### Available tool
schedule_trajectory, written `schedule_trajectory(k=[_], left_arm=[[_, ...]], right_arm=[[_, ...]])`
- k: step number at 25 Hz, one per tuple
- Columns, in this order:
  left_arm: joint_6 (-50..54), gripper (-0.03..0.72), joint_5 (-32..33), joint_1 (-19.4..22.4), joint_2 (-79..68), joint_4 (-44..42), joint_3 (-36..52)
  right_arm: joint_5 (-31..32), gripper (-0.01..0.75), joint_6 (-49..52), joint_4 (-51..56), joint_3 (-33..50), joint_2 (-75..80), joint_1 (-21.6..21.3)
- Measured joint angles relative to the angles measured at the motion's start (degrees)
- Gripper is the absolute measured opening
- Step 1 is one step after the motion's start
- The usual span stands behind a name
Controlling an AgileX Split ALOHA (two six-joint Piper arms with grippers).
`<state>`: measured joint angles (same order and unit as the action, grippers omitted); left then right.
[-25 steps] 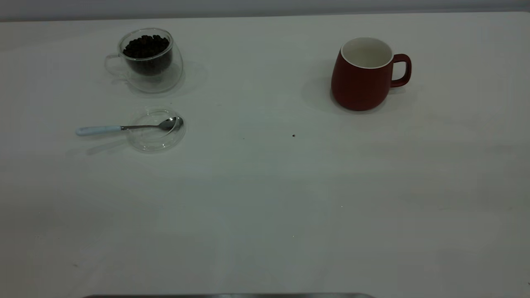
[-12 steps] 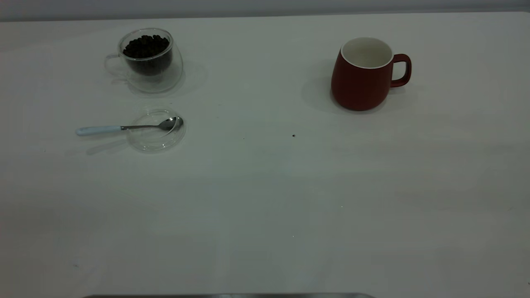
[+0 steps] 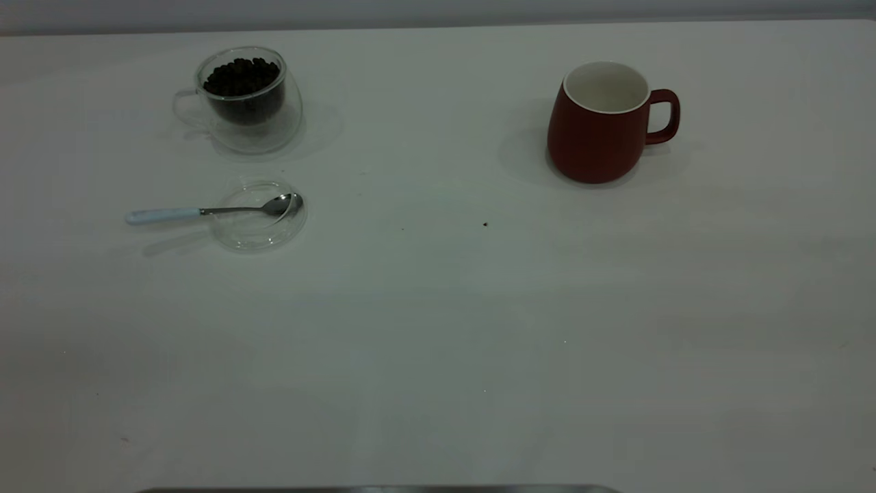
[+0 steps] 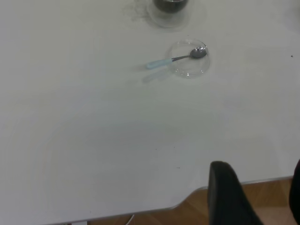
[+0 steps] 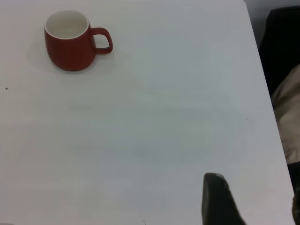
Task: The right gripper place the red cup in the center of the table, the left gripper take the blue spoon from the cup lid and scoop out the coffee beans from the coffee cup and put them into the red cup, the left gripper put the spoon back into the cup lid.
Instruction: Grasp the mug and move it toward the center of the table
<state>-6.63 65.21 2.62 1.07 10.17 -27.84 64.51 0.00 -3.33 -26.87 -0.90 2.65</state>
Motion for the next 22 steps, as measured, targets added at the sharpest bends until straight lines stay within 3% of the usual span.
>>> schedule_trajectory(k=[22], left_arm=[[0.07,0.389,0.00,0.00,0.00,0.00,0.00]], right_arm=[[-2.18,0.422,3.59,3.33,-0.73,2.16,-0.35]])
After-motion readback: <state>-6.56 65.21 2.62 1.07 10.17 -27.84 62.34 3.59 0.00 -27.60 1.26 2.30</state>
